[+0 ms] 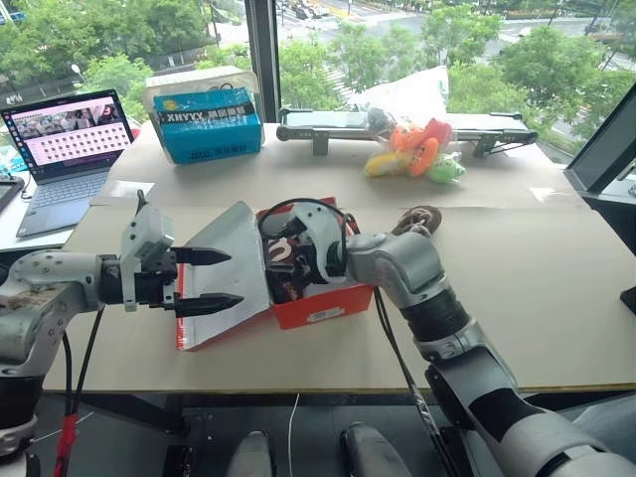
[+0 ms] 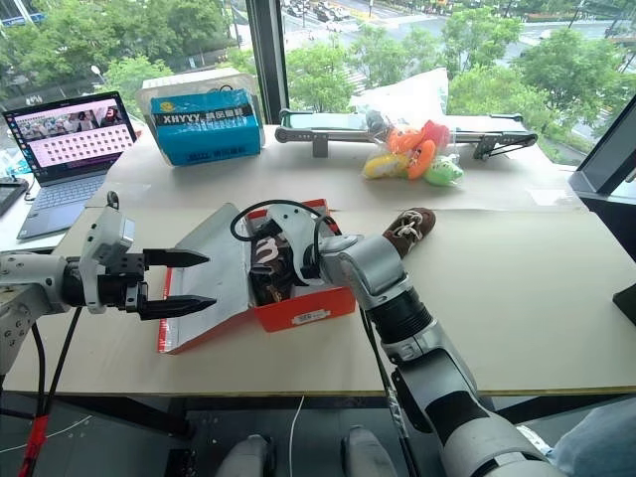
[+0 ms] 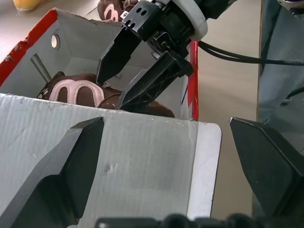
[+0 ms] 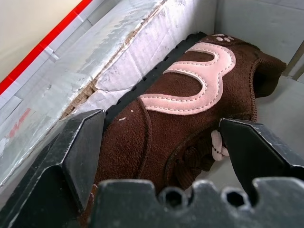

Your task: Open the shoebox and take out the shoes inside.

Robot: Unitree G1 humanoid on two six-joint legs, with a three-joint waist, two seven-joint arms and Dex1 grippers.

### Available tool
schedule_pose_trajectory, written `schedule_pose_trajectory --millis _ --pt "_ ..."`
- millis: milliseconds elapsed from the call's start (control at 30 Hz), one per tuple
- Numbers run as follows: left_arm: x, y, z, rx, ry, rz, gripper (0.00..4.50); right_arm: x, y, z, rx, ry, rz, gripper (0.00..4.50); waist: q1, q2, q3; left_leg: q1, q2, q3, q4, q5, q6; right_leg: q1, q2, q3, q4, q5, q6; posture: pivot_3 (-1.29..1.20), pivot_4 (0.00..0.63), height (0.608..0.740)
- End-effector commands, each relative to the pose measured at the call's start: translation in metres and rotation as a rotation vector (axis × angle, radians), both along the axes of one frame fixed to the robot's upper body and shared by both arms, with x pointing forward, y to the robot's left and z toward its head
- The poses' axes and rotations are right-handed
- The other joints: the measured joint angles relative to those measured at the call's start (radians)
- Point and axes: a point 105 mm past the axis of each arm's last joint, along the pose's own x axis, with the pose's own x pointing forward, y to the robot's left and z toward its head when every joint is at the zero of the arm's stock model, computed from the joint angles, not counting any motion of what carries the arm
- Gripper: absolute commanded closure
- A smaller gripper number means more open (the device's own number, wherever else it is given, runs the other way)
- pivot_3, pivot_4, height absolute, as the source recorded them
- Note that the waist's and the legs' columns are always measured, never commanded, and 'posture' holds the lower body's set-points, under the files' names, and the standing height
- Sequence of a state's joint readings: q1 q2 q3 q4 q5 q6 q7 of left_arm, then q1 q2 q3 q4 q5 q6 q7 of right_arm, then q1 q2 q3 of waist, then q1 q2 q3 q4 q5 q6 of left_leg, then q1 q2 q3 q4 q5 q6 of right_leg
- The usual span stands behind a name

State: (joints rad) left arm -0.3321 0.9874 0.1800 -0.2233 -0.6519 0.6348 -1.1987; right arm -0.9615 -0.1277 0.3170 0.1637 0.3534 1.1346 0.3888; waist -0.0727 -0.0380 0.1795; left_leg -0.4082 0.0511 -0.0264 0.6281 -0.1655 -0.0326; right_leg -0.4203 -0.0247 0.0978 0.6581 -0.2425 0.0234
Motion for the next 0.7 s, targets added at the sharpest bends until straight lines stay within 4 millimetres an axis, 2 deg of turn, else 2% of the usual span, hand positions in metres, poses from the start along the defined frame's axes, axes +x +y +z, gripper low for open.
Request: schedule_pose_trajectory --millis 33,67,467,500,700 --pt "-0.001 -0.001 0.012 0.002 -0.049 -0.010 0.00 0.003 -0.024 -0.050 -0.150 0.114 -0.089 0.41 0.001 0.000 -0.003 0.001 0.000 0.000 0.000 0.000 0.000 0.000 0.000 0.000 0.000 0.000 0.000 0.00 0.150 0.736" --pt "0.000 -0.001 0.012 0.003 -0.049 -0.009 0.00 0.003 -0.024 -0.051 -0.150 0.117 -0.090 0.59 0.001 -0.001 -0.005 0.001 0.000 0.000 0.000 0.000 0.000 0.000 0.000 0.000 0.000 0.000 0.000 0.00 0.150 0.736" --pt "0.001 -0.001 0.013 0.003 -0.054 -0.010 0.00 0.004 -0.031 -0.054 -0.135 0.146 -0.106 4.36 0.002 0.000 -0.017 0.005 0.000 0.000 -0.001 0.000 0.000 0.000 0.000 0.000 -0.001 0.000 -0.002 0.00 0.150 0.736" --pt "0.001 -0.001 0.013 0.003 -0.053 -0.010 0.00 0.004 -0.031 -0.054 -0.135 0.148 -0.107 4.48 0.002 -0.001 -0.017 0.005 0.000 0.000 -0.001 0.000 0.000 0.000 -0.001 0.000 -0.002 -0.001 -0.002 0.00 0.150 0.736" --pt "0.001 -0.001 0.014 0.004 -0.054 -0.014 0.00 0.009 -0.034 -0.049 -0.108 0.150 -0.142 4.48 -0.004 -0.003 -0.017 -0.004 0.001 0.001 -0.003 0.000 0.000 -0.005 0.000 0.001 -0.002 0.000 -0.001 0.00 0.150 0.736"
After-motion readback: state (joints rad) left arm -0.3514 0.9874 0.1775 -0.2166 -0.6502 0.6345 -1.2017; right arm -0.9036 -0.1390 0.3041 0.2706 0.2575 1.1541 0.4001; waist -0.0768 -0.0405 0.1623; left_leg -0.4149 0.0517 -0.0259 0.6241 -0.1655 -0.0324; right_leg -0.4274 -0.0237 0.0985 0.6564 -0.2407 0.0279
